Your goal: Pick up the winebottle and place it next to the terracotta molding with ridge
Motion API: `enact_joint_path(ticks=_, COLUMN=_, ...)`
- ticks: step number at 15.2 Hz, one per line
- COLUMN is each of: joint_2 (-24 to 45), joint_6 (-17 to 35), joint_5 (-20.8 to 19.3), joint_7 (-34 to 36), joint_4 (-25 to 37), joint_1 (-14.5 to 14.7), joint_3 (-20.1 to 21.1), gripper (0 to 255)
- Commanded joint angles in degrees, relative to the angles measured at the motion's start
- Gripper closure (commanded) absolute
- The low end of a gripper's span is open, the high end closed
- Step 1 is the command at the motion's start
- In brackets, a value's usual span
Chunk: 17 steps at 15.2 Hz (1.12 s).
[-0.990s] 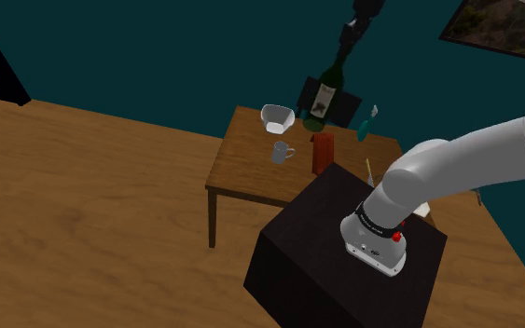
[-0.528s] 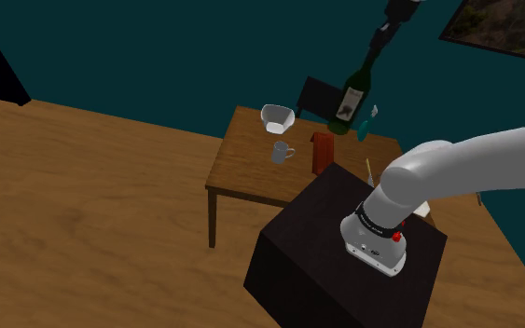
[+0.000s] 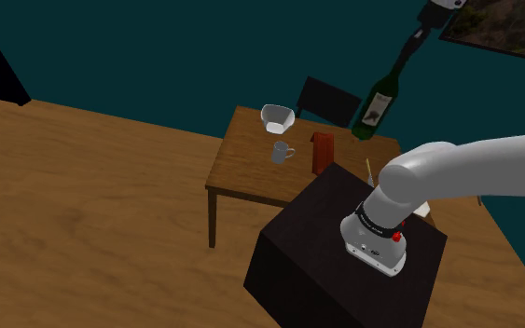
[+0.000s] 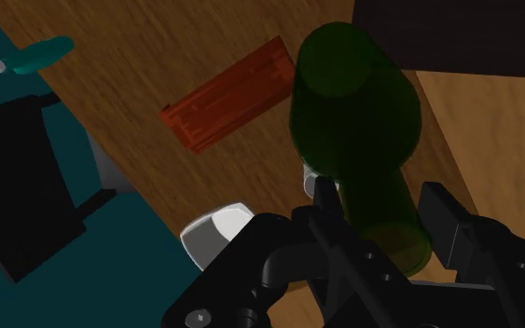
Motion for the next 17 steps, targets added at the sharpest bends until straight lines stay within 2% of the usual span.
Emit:
enact_joint_path(ticks=1, joint_2=-0.55, joint_6=-0.41, joint_5=-1.14, joint_7=-2.36, joint_4=0.31, joint_1=-0.74, joint_3=-1.91, gripper=255)
enact_joint_path(ticks=17, joint_2=-2.42, joint_6=10.90, joint_5=-4.07, joint_7=-1.80, joint_4=-12.74, joint_1=-2.23, joint_3=-4.92, gripper=255)
